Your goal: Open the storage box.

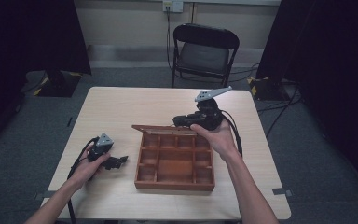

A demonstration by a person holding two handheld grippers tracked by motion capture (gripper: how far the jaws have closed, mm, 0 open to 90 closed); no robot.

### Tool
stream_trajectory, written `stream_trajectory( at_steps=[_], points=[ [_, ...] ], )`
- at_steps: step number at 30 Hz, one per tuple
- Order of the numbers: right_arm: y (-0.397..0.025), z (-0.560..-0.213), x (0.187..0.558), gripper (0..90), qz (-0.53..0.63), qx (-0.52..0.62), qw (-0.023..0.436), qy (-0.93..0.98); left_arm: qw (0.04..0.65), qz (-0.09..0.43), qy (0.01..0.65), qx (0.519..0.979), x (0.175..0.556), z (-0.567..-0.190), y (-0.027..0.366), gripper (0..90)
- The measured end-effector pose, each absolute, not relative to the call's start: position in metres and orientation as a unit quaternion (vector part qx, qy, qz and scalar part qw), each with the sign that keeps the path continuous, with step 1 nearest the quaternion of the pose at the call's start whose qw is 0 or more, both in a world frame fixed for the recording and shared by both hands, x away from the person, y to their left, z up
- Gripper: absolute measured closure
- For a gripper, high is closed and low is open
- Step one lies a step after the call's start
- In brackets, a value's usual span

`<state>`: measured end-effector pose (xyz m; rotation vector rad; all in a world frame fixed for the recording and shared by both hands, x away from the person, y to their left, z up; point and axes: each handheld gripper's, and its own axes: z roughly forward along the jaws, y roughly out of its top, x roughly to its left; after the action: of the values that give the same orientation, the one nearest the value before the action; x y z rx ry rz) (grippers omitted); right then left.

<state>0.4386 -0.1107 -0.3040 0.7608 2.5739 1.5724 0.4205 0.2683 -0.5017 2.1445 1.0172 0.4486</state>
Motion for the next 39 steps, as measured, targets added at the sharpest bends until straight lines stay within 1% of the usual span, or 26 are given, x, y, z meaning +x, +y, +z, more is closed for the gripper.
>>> stream_trajectory(
  at_steps=[22,39],
  points=[
    [-0.111,-0.300,0.446,85.3,0.507,0.249,0.015,0.825,0.355,0.173,0.393,0.830,0.421,-0.502,0.268,8.3],
    [-0.111,-0.298,0.451,86.0,0.514,0.253,0.023,0.819,0.355,0.174,0.393,0.830,0.420,-0.502,0.268,8.3]
  ],
)
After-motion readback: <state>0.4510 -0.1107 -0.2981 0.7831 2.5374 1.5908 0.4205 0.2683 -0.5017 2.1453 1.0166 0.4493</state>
